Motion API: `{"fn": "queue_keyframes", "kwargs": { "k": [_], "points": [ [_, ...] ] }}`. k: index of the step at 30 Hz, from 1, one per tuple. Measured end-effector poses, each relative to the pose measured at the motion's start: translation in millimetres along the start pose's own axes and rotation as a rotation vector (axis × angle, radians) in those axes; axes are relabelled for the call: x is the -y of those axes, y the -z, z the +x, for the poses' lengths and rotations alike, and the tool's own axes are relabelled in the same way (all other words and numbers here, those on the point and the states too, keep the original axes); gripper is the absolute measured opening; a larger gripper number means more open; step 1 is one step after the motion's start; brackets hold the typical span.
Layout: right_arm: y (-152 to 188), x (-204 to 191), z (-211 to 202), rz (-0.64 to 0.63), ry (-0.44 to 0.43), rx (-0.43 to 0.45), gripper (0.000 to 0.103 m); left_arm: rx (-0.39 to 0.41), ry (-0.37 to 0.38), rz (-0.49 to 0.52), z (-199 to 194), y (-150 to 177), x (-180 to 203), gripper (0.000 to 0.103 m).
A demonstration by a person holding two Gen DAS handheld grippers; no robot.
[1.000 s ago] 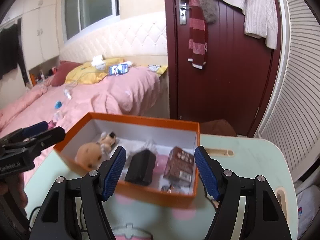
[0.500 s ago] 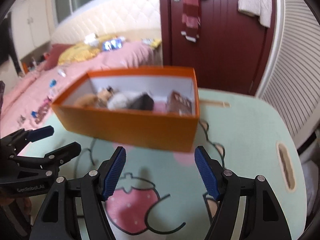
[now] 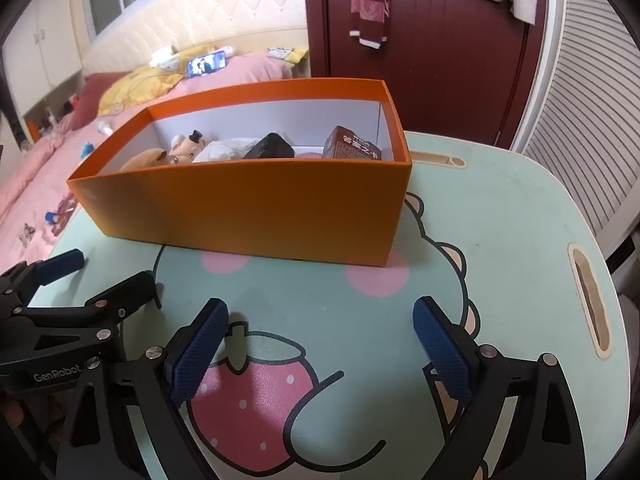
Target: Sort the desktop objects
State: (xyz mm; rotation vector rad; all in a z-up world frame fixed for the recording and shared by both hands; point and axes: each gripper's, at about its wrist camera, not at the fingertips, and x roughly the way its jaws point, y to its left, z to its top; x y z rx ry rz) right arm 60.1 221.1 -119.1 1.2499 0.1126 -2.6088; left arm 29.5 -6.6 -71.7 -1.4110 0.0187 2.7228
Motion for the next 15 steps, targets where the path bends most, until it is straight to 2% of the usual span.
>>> {"fn": "queue_keyframes", "kwargs": {
  "k": [15],
  "points": [
    [-0.9,-3.7,0.6,0.001,-0.001,-0.003,0.097,0.01,-0.01,-0.012,-4.0,2.3,-0.7,0.103]
  ]
}}
